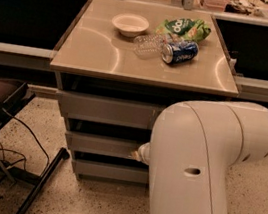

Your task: Open middle drawer

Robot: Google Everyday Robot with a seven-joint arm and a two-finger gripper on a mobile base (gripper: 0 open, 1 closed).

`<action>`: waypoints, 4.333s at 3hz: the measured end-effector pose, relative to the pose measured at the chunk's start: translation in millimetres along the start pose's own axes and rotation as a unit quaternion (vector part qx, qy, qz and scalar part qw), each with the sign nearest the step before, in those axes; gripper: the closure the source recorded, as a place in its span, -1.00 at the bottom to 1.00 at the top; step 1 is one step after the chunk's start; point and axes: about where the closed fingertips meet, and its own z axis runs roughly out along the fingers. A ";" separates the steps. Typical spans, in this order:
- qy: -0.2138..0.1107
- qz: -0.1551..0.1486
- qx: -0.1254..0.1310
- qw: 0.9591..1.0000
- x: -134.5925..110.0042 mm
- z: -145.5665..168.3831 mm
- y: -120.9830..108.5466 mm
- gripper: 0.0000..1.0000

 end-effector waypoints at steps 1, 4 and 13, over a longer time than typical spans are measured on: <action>0.000 0.000 0.000 1.000 0.0 0.0 0.0 0.32; -0.011 0.003 -0.002 1.000 5.9 -22.3 2.6 1.00; -0.004 0.012 0.005 1.000 31.6 -51.4 30.3 1.00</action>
Offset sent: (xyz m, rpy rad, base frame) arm 0.0000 0.0000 0.0000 0.0000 0.0000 0.0000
